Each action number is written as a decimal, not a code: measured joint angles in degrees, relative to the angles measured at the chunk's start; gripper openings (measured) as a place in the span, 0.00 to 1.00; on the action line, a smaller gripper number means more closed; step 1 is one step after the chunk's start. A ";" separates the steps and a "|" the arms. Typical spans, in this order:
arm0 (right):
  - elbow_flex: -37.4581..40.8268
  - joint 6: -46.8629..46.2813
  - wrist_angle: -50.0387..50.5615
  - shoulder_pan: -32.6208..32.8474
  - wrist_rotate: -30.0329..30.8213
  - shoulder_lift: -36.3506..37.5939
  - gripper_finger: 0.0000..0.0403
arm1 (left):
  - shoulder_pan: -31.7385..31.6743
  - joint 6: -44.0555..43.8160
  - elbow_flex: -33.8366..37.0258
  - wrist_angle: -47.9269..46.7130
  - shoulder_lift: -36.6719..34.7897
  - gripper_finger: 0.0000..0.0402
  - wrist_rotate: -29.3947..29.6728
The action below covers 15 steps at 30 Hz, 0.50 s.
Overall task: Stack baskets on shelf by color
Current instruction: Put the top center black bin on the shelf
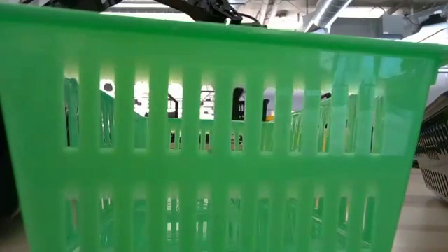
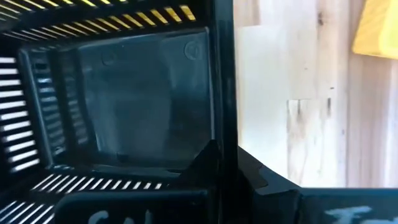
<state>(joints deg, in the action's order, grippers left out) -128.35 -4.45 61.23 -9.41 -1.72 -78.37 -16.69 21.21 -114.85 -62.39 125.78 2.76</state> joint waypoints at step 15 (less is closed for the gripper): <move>0.00 -0.24 -0.09 0.02 0.04 -0.03 0.24 | 1.49 0.15 0.00 -0.70 4.60 0.00 -1.43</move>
<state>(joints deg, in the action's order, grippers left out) -128.35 -4.69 61.14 -9.39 -1.68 -78.39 -15.20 21.36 -114.85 -63.09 130.38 1.33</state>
